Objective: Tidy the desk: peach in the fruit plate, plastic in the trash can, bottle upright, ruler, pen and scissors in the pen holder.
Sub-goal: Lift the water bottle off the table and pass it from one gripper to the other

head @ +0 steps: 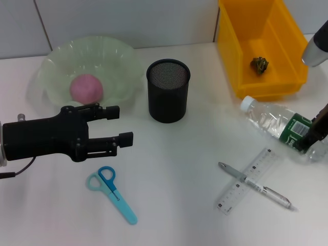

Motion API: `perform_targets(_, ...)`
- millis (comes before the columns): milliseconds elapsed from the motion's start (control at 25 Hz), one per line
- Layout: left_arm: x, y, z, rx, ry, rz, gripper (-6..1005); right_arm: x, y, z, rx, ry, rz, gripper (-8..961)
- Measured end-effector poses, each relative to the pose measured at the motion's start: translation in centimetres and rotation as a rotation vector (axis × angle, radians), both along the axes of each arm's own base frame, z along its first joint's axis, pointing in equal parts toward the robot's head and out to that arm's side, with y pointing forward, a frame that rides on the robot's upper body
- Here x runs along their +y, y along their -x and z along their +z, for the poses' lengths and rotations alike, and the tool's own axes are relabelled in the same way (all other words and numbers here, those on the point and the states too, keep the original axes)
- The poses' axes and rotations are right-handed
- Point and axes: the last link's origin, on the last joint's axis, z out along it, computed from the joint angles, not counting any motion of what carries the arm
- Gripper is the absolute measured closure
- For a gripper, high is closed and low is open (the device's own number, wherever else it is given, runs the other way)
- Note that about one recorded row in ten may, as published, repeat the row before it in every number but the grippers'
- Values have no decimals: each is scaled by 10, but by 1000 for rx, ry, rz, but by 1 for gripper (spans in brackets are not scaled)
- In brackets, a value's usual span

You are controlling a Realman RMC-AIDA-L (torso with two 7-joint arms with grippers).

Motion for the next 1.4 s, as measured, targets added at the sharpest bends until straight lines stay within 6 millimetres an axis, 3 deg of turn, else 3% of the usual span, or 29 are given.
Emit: perform_targets(1400,0,2,1,3,-4,2,202,3,-3,-17,-14,10,-3,186)
